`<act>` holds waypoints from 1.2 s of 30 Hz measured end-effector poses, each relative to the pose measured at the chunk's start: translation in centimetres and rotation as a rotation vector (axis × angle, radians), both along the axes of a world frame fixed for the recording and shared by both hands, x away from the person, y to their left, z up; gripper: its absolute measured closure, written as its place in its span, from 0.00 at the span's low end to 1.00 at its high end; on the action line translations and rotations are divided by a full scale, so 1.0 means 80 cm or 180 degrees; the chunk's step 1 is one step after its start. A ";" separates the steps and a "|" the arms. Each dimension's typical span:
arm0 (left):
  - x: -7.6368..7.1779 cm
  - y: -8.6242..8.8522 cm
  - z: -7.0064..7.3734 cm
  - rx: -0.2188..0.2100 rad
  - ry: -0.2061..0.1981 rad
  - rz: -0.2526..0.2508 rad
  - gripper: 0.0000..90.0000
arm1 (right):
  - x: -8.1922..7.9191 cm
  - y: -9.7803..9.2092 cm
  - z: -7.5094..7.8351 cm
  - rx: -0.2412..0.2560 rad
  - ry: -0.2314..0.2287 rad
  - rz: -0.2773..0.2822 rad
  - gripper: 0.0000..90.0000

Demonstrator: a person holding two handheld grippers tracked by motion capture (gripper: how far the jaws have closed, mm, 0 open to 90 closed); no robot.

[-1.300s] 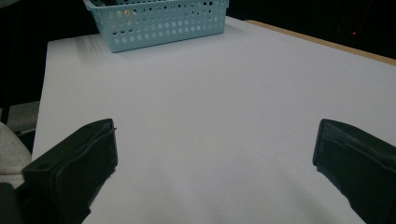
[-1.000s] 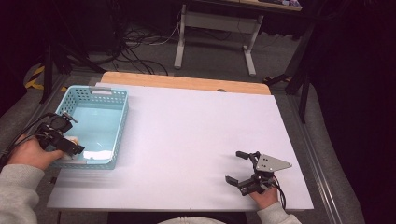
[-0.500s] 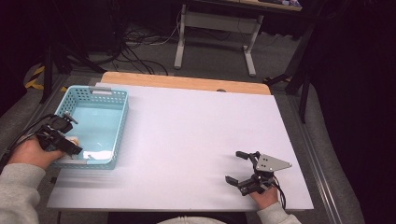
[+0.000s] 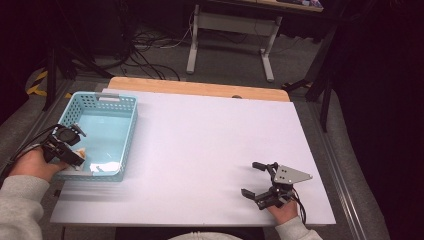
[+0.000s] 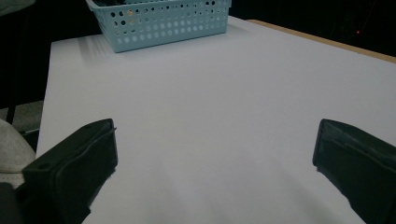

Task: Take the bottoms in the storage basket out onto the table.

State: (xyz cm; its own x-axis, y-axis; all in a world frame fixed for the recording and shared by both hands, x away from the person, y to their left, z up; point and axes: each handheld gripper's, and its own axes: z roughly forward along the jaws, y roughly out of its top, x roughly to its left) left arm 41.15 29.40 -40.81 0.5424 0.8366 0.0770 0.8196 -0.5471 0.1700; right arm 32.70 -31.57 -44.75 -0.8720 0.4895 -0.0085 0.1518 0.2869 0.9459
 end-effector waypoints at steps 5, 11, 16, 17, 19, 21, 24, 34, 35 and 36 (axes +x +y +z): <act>0.000 0.000 0.001 0.0008 -0.0008 -0.0011 0.67 | 0.000 0.000 0.000 0.0000 -0.0001 0.0003 0.01; -0.001 0.000 0.003 0.0014 -0.0023 -0.0036 0.70 | 0.000 0.000 0.000 -0.0002 0.0000 0.0004 0.01; -0.001 0.001 0.008 -0.0044 -0.0071 -0.0043 0.72 | 0.000 0.000 0.000 0.0001 0.0000 0.0004 0.01; -0.001 0.001 0.009 -0.0063 -0.0092 -0.0044 0.72 | 0.000 0.000 0.000 0.0002 -0.0001 0.0004 0.01; -0.001 0.002 0.010 -0.0072 -0.0127 -0.0059 0.72 | 0.000 0.000 0.000 0.0004 0.0001 0.0006 0.01; -0.003 0.004 0.014 -0.0135 -0.0180 -0.0041 0.72 | 0.000 0.000 0.000 0.0006 0.0001 0.0008 0.01; -0.005 0.005 0.022 -0.0195 -0.0313 -0.0008 0.72 | 0.000 0.000 0.000 0.0008 0.0000 0.0008 0.01; -0.014 0.010 0.047 -0.0425 -0.0736 0.0059 0.71 | 0.000 0.000 0.000 0.0004 -0.0002 0.0008 0.01; -0.015 0.011 0.049 -0.0442 -0.0782 0.0063 0.71 | 0.000 0.000 0.000 0.0004 -0.0003 0.0008 0.01; -0.016 0.011 0.052 -0.0476 -0.0822 0.0078 0.71 | 0.000 0.000 0.000 0.0005 -0.0004 0.0008 0.01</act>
